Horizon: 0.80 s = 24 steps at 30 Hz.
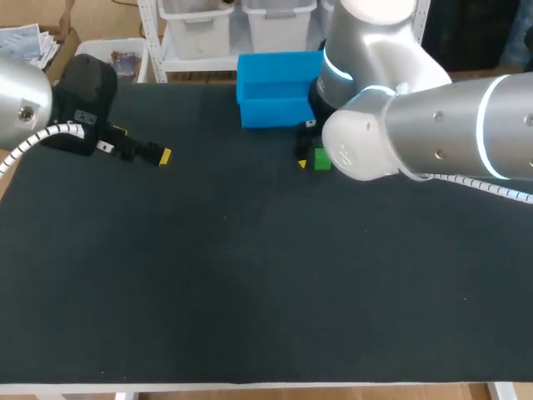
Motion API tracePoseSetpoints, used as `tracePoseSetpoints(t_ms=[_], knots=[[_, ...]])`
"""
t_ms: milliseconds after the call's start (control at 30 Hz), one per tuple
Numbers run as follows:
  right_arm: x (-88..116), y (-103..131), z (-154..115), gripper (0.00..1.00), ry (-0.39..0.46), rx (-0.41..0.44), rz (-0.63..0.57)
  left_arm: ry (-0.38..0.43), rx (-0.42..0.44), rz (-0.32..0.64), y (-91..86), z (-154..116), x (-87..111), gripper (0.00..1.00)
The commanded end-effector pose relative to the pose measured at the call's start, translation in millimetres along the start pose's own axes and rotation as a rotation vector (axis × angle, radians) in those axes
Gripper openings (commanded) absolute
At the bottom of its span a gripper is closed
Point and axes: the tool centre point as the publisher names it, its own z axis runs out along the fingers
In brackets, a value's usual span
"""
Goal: Use the left arm to pick the red cube and place it into the blue plastic box first, then use the right arm to grasp the green cube and put it into the same blue plastic box after the first action is fully finished.
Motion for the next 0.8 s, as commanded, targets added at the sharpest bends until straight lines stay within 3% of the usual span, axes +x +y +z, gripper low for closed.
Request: tracePoseSetpoints(t_ms=[33,400,433,500,800], knots=[[-4.4,3.7,3.2,1.00,0.010,0.006,0.003,-0.004,0.011,0.003,2.7,0.1,0.8,1.00],[-4.6,3.3,4.8,1.00,0.022,0.017,0.009,-0.004,0.011,0.003,2.7,0.1,0.8,1.00],[-4.4,3.5,4.7,0.89,0.027,0.022,0.010,-0.004,0.011,0.003,2.7,0.1,0.8,1.00],[-2.9,3.3,5.3,0.03,0.034,0.027,0.014,-0.004,0.011,0.003,2.7,0.1,0.8,1.00],[2.7,3.4,5.4,0.00,0.046,0.033,0.029,-0.004,0.011,0.003,2.7,0.1,0.8,1.00]])
